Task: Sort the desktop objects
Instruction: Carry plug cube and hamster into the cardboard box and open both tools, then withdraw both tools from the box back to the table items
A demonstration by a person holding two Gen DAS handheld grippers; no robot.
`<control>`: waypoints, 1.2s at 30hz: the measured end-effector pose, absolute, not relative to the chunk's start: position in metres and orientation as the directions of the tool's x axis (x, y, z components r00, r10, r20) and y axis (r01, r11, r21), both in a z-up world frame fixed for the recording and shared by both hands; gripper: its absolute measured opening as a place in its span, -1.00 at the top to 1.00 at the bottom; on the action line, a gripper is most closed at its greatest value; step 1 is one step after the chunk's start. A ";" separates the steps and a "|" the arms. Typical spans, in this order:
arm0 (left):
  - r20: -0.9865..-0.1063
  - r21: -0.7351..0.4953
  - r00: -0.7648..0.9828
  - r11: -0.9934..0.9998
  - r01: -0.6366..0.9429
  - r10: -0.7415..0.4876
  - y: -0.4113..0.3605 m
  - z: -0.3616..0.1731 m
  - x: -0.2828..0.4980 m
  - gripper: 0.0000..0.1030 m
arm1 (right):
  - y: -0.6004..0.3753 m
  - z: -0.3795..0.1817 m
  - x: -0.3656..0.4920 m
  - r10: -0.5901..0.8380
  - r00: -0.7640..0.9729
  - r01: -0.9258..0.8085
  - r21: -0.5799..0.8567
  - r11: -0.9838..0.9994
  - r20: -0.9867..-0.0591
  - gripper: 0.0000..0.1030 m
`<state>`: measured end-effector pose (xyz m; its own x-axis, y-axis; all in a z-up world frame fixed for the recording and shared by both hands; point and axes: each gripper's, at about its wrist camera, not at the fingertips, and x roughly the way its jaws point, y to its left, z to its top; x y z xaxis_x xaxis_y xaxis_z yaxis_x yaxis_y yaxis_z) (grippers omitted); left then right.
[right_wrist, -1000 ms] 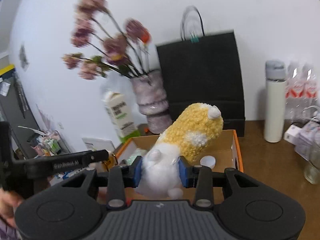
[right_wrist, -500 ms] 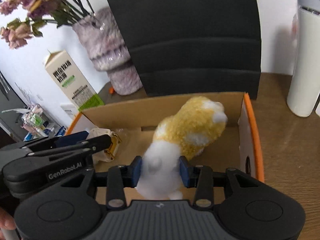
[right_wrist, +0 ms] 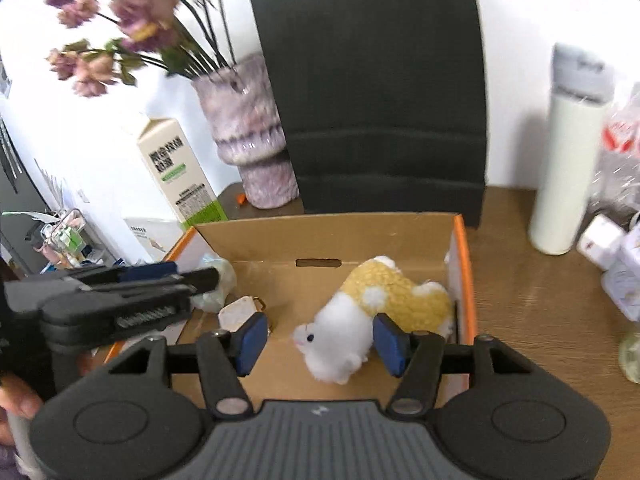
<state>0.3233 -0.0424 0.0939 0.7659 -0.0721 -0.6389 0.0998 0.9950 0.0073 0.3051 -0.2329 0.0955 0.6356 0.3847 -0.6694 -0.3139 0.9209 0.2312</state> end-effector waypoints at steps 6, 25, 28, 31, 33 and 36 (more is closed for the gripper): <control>-0.543 -0.065 0.826 0.989 0.133 -0.147 -0.025 0.135 0.256 -0.20 | -0.247 0.118 0.239 0.374 0.684 -0.314 0.209 0.926 -0.626 -0.21; -0.536 -0.100 0.839 0.994 0.047 -0.094 0.036 0.091 0.128 -0.40 | -0.248 0.086 0.112 0.441 0.728 -0.349 0.271 0.897 -0.524 -0.42; -0.532 -0.096 0.841 0.994 0.057 -0.100 0.034 0.080 0.113 -0.47 | -0.248 0.078 0.101 0.419 0.746 -0.339 0.247 0.908 -0.517 -0.42; -0.520 -0.106 0.846 0.991 0.077 -0.122 0.032 0.073 0.098 -0.55 | -0.247 0.069 0.089 0.387 0.765 -0.328 0.205 0.922 -0.515 -0.49; -0.514 -0.115 0.846 0.989 0.096 -0.142 0.028 0.069 0.089 -0.61 | -0.245 0.065 0.083 0.370 0.773 -0.328 0.174 0.929 -0.515 -0.51; -0.503 -0.122 0.845 0.983 0.138 -0.181 0.021 0.067 0.075 -0.70 | -0.244 0.059 0.077 0.369 0.774 -0.331 0.168 0.929 -0.515 -0.52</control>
<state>0.0748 0.0210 0.0672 0.8451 -0.1812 -0.5030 0.1385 0.9829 -0.1215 0.0767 -0.2439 0.0585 0.7736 0.3687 -0.5153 -0.3307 0.9287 0.1680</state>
